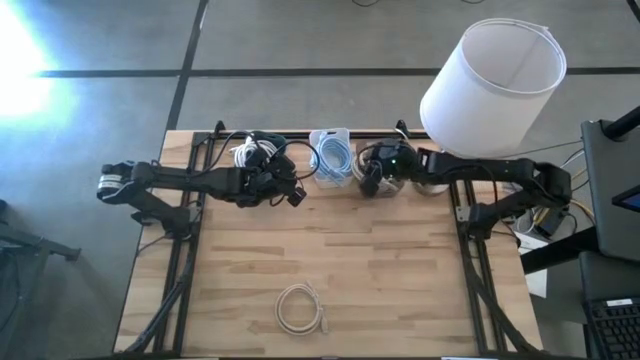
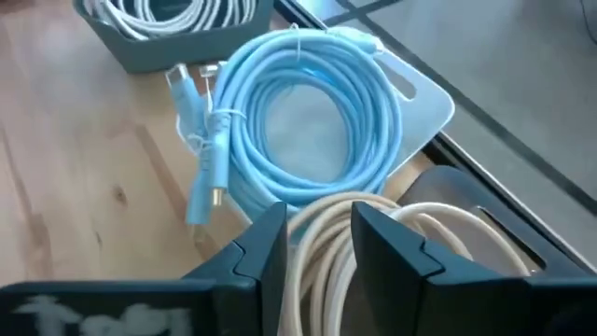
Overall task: Sort HDMI cables
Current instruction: Put the top brown HDMI cable into the black bin
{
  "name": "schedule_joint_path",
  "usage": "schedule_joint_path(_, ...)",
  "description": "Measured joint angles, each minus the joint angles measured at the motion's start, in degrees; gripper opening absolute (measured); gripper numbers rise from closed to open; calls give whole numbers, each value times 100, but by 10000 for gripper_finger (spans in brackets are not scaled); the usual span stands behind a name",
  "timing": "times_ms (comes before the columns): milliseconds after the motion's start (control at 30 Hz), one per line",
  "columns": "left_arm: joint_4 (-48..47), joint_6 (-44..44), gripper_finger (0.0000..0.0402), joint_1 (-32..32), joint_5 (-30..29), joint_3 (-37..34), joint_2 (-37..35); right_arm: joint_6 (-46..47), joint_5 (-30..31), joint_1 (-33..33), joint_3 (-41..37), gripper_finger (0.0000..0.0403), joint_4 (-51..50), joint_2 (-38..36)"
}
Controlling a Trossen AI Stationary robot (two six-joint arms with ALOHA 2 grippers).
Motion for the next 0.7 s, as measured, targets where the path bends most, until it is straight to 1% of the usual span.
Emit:
schedule_joint_path(100,-2,1,133,1,0,0,0,88,-5,2,140,114,-390,-77)
schedule_joint_path(267,-4,35,133,0,0,0,0,830,-19,13,201,101,-1379,-95)
schedule_joint_path(333,-4,103,133,2,0,0,0,1061,-255,15,121,93,-1710,-95)
schedule_joint_path(400,-4,105,133,0,0,0,0,1104,-601,15,-2,84,-1940,-95)
schedule_joint_path(467,-4,105,133,1,0,0,0,1124,-807,15,-125,73,-1982,-95)
schedule_joint_path(600,-5,105,133,1,0,0,0,1255,-730,13,-258,51,-1974,-93)
schedule_joint_path(700,-5,104,133,2,0,0,0,1174,-345,11,-313,34,-1978,-93)
